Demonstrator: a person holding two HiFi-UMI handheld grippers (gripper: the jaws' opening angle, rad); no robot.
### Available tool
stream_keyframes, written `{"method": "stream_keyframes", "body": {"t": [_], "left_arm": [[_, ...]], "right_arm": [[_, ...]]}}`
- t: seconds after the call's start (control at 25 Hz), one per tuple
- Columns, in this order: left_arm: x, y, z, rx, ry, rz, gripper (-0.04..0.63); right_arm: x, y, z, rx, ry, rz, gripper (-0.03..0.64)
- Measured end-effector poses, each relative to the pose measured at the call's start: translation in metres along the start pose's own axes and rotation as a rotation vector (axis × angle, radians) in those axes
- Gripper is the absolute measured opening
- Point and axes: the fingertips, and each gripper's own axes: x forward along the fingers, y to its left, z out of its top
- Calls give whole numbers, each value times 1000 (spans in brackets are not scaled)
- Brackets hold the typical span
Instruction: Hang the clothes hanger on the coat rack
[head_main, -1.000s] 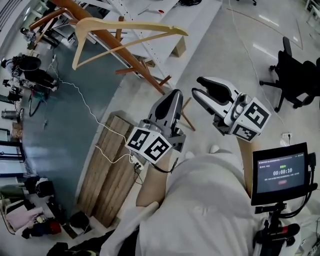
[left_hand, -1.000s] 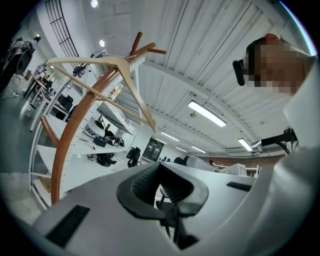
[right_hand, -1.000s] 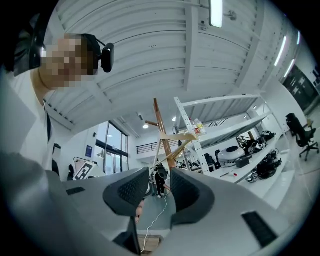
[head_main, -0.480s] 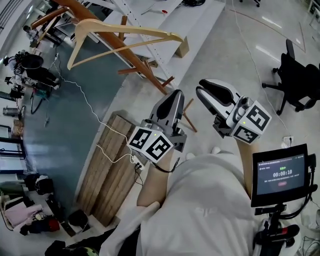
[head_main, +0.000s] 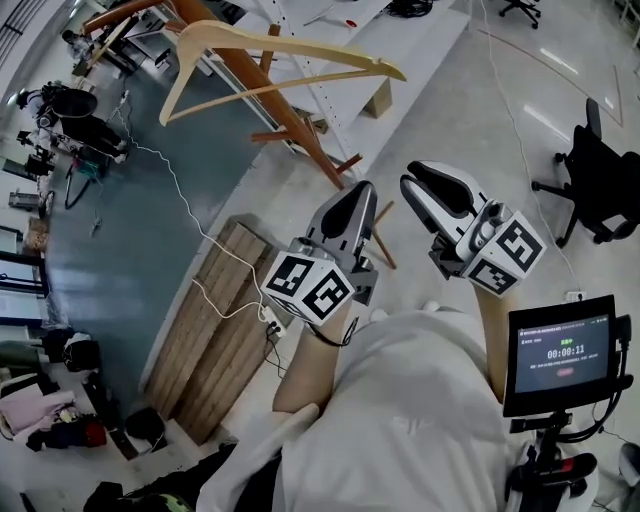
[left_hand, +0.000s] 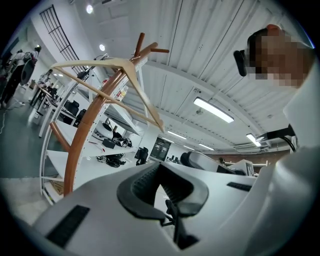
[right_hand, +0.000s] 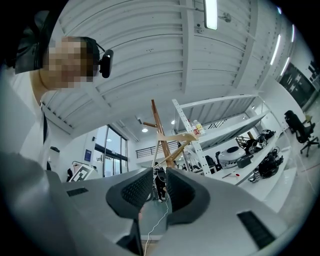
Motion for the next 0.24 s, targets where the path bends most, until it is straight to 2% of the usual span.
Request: {"method": "stream_keyframes", "body": {"t": [0.24], "left_arm": [[-7, 7, 7, 3, -6, 30, 6]], "right_arm": [[10, 7, 0, -18, 10, 14, 95]]}}
